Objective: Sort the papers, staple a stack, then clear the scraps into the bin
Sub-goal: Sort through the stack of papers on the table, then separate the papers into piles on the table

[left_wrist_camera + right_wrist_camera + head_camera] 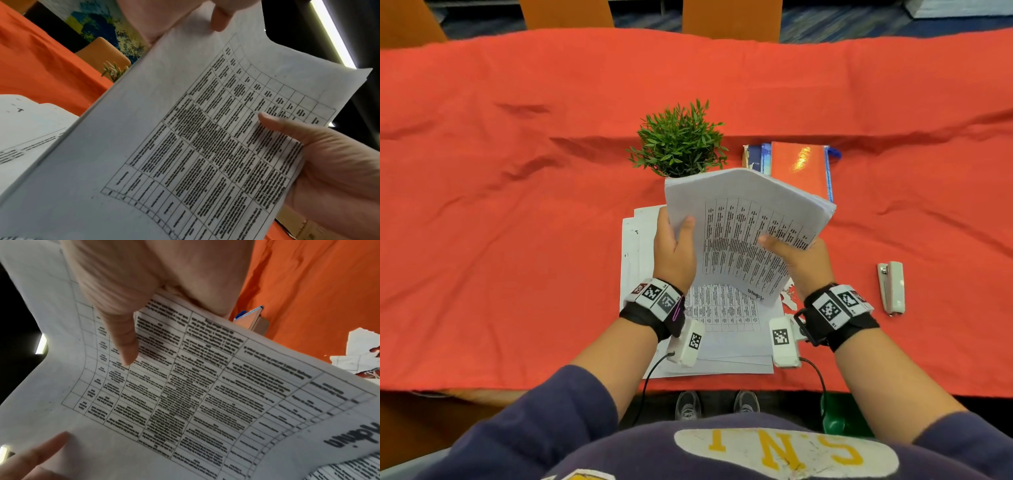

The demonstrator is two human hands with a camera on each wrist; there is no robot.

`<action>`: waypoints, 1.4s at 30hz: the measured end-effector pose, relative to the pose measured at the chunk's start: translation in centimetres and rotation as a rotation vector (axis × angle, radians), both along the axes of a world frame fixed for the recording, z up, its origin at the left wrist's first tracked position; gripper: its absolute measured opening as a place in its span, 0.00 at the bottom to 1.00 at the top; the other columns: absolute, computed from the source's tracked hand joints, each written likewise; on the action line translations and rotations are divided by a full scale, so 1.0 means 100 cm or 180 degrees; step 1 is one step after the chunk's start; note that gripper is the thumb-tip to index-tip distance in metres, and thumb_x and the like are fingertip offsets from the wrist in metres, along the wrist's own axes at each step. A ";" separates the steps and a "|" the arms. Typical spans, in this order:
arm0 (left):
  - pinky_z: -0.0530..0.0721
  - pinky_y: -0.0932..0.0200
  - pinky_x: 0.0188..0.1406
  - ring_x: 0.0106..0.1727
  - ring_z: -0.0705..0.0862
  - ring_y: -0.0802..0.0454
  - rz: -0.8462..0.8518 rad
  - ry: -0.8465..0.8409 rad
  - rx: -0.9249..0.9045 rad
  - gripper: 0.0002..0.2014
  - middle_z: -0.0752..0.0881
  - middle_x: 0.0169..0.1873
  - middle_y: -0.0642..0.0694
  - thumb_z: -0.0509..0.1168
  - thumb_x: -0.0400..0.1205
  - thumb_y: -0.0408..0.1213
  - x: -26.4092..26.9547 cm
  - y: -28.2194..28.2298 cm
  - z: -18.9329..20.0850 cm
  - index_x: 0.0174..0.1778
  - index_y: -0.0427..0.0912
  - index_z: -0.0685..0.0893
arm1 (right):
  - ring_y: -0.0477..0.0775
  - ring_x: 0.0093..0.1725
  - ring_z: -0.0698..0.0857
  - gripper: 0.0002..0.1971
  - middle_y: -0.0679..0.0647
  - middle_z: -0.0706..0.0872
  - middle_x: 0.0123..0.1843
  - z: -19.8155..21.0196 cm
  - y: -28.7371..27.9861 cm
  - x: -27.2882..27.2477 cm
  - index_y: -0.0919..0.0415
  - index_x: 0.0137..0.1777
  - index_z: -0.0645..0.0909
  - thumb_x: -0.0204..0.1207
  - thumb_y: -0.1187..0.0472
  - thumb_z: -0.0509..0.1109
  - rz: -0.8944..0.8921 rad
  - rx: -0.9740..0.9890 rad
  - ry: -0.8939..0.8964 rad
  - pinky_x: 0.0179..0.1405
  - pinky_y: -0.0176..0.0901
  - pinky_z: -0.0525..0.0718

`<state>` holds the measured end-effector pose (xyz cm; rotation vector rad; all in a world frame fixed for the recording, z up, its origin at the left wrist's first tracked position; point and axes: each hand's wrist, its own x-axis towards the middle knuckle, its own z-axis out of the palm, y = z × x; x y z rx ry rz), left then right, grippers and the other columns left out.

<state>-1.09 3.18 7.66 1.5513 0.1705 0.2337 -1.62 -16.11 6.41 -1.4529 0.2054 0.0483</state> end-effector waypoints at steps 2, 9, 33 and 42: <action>0.84 0.48 0.56 0.51 0.85 0.58 0.0017 0.0075 -0.0043 0.10 0.86 0.49 0.55 0.57 0.81 0.37 -0.001 0.003 -0.004 0.51 0.58 0.76 | 0.46 0.55 0.89 0.17 0.49 0.91 0.54 -0.002 0.000 -0.001 0.52 0.55 0.85 0.68 0.66 0.80 0.0062 -0.0033 0.0034 0.50 0.41 0.85; 0.82 0.67 0.47 0.45 0.84 0.68 0.0084 0.0095 -0.0143 0.18 0.85 0.45 0.59 0.54 0.83 0.25 -0.001 0.007 -0.008 0.51 0.57 0.76 | 0.44 0.55 0.89 0.17 0.45 0.92 0.53 -0.003 -0.002 -0.001 0.48 0.53 0.84 0.67 0.65 0.80 0.0169 -0.0078 0.0007 0.50 0.40 0.84; 0.83 0.53 0.54 0.50 0.83 0.50 0.0256 0.0731 0.0640 0.09 0.83 0.50 0.48 0.55 0.84 0.29 0.005 0.007 -0.051 0.59 0.41 0.74 | 0.46 0.59 0.86 0.30 0.46 0.88 0.59 -0.027 -0.008 0.021 0.54 0.66 0.80 0.64 0.47 0.81 0.0533 -0.0522 0.0561 0.63 0.49 0.81; 0.72 0.57 0.51 0.58 0.82 0.43 0.0756 0.1684 0.1087 0.16 0.81 0.53 0.41 0.59 0.81 0.30 0.009 0.160 -0.068 0.65 0.36 0.75 | 0.54 0.40 0.85 0.18 0.59 0.87 0.48 -0.060 0.015 0.026 0.62 0.57 0.80 0.77 0.49 0.71 0.0951 -0.1230 0.1033 0.41 0.46 0.83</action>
